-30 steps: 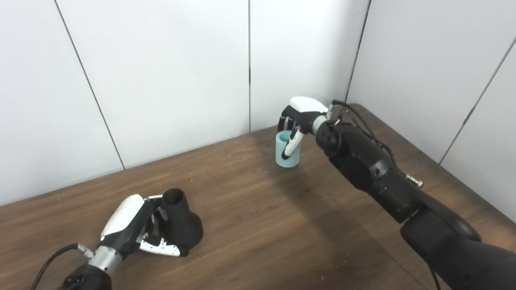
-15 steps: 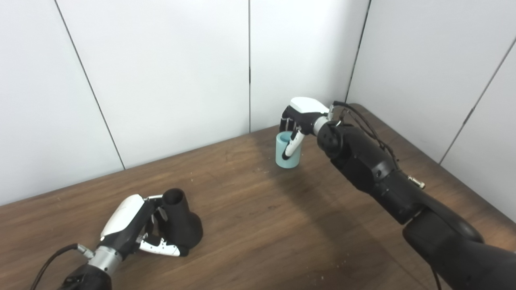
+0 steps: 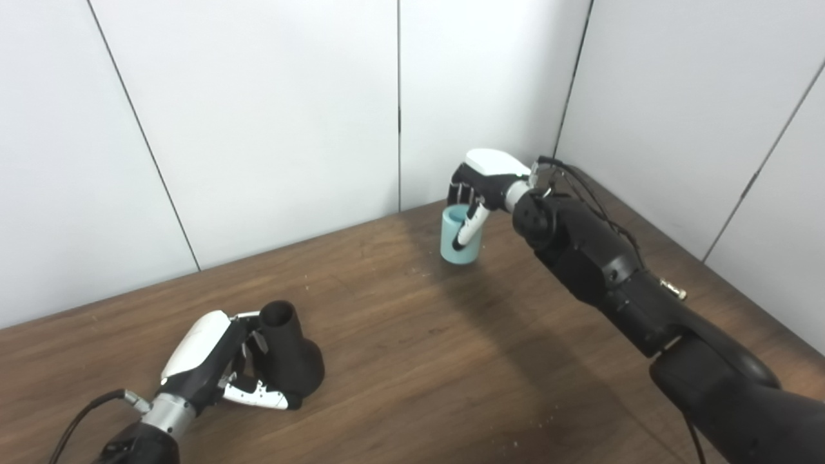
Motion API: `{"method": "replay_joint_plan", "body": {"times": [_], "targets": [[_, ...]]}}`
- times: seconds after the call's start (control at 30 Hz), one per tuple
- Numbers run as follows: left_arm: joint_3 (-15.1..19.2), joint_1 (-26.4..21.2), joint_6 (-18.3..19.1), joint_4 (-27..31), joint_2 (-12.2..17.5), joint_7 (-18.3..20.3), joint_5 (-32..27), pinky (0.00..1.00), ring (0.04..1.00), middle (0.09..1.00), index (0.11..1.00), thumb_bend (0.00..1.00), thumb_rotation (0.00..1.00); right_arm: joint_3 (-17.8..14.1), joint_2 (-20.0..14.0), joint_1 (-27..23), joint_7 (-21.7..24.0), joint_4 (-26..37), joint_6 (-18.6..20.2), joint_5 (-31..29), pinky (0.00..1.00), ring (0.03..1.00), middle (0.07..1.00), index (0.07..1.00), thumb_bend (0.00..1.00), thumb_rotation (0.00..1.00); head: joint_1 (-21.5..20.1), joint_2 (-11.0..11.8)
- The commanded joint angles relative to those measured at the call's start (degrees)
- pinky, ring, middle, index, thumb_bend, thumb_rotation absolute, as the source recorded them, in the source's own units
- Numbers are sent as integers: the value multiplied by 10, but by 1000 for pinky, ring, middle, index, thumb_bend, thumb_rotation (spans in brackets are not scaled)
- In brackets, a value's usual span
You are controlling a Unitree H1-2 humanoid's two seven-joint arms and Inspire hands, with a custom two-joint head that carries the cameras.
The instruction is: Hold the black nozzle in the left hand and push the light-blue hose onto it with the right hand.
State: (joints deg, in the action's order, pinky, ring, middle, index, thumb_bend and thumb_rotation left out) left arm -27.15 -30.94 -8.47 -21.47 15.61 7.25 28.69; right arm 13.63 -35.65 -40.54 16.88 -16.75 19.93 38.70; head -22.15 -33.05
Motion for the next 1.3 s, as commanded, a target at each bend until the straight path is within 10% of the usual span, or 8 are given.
{"method": "replay_joint_plan", "body": {"times": [0.0,0.53,1.27], "targets": [[-17,40,60,-43,21,40,37,426,483,456,493,527,0,-16,-9,-40,-21,28,-18,-5,434,474,490,465,520,0,2,0],[-25,38,76,-40,-5,32,41,419,458,438,496,527,0,-20,37,-76,51,219,-13,-58,406,468,483,471,520,0,84,7],[-44,31,119,-31,-48,30,62,471,457,439,495,527,0,-4,45,-110,155,280,-23,-96,394,457,489,474,520,0,211,-3]]}}
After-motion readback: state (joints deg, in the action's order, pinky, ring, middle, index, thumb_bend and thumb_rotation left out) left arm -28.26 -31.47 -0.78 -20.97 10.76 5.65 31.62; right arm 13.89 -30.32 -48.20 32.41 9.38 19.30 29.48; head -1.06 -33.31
